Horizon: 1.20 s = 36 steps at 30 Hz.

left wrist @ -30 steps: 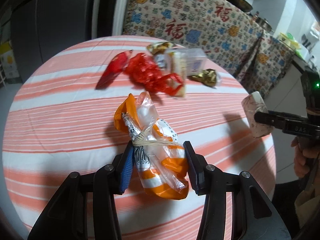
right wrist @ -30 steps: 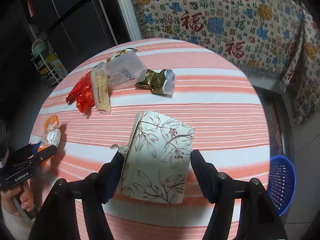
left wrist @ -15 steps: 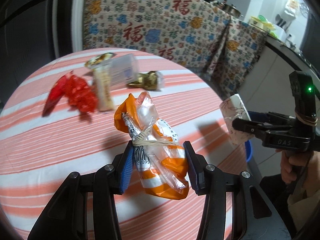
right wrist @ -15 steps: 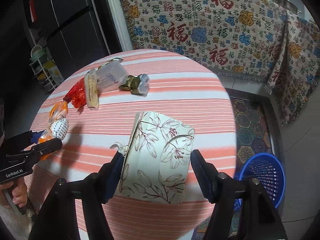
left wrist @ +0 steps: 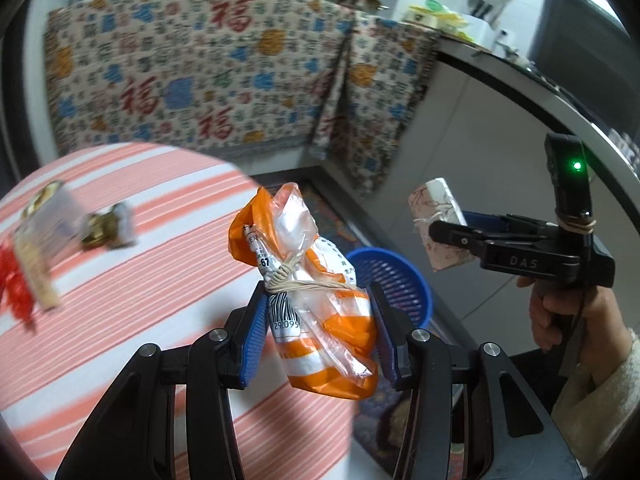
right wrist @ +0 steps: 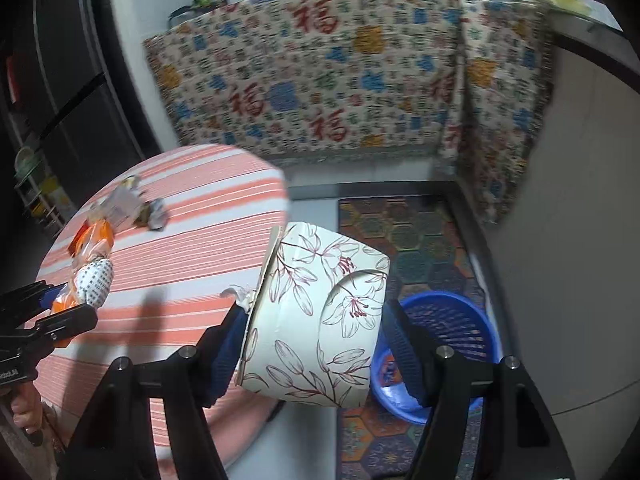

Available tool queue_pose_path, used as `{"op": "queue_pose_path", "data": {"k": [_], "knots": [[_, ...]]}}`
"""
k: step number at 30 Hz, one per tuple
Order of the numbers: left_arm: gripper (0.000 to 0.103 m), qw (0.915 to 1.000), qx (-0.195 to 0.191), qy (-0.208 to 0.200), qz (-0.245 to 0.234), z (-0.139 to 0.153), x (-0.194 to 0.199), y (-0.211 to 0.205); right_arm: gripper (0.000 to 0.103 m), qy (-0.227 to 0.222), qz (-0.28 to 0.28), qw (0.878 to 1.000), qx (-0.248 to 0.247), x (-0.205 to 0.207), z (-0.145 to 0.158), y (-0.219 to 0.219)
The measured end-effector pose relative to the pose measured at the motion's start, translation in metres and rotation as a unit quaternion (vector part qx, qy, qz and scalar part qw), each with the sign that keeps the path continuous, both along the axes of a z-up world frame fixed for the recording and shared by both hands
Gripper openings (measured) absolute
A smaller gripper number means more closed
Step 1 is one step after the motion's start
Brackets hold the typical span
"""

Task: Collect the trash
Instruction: 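Carry the wrapped bottle and floral box over the blue wastebasket and release both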

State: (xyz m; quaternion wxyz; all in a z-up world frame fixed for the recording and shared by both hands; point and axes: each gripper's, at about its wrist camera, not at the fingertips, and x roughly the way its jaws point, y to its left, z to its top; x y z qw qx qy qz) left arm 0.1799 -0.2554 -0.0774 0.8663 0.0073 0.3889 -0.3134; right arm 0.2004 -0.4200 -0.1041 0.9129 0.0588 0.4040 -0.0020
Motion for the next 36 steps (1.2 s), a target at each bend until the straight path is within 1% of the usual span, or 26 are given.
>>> {"op": "queue_pose_path", "data": {"k": [4, 6, 9, 12, 15, 21, 30, 36], "knots": [[0.048, 0.9993, -0.002, -0.002, -0.037, 0.002, 0.004, -0.058, 0.069, -0.003, -0.028, 1.000, -0.007, -0.006, 0.001, -0.040], [0.048, 0.9989, -0.002, -0.002, -0.047, 0.000, 0.007, -0.082, 0.069, -0.002, -0.042, 0.999, -0.007, -0.008, -0.001, -0.062], [0.048, 0.9980, -0.001, 0.005, -0.063, -0.008, 0.015, -0.123, 0.069, 0.003, -0.059, 0.998, -0.004, -0.009, -0.009, -0.091], [0.048, 0.9972, 0.001, 0.011, -0.074, -0.019, 0.021, -0.150, 0.069, 0.007, -0.067, 0.998, -0.002, -0.011, -0.018, -0.116], [0.048, 0.9968, 0.004, 0.018, -0.078, -0.031, 0.029, -0.169, 0.069, 0.012, -0.070, 0.997, 0.002, -0.011, -0.030, -0.136], [0.048, 0.9963, 0.008, 0.033, -0.078, -0.056, 0.043, -0.192, 0.069, 0.033, -0.077, 0.996, 0.019, -0.003, -0.060, -0.172], [0.049, 0.9950, 0.022, 0.057, -0.080, -0.093, 0.061, -0.218, 0.070, 0.061, -0.077, 0.994, 0.053, 0.017, -0.093, -0.204], [0.050, 0.9944, 0.025, 0.061, -0.082, -0.111, 0.068, -0.231, 0.072, 0.072, -0.085, 0.991, 0.075, 0.024, -0.107, -0.217]]}}
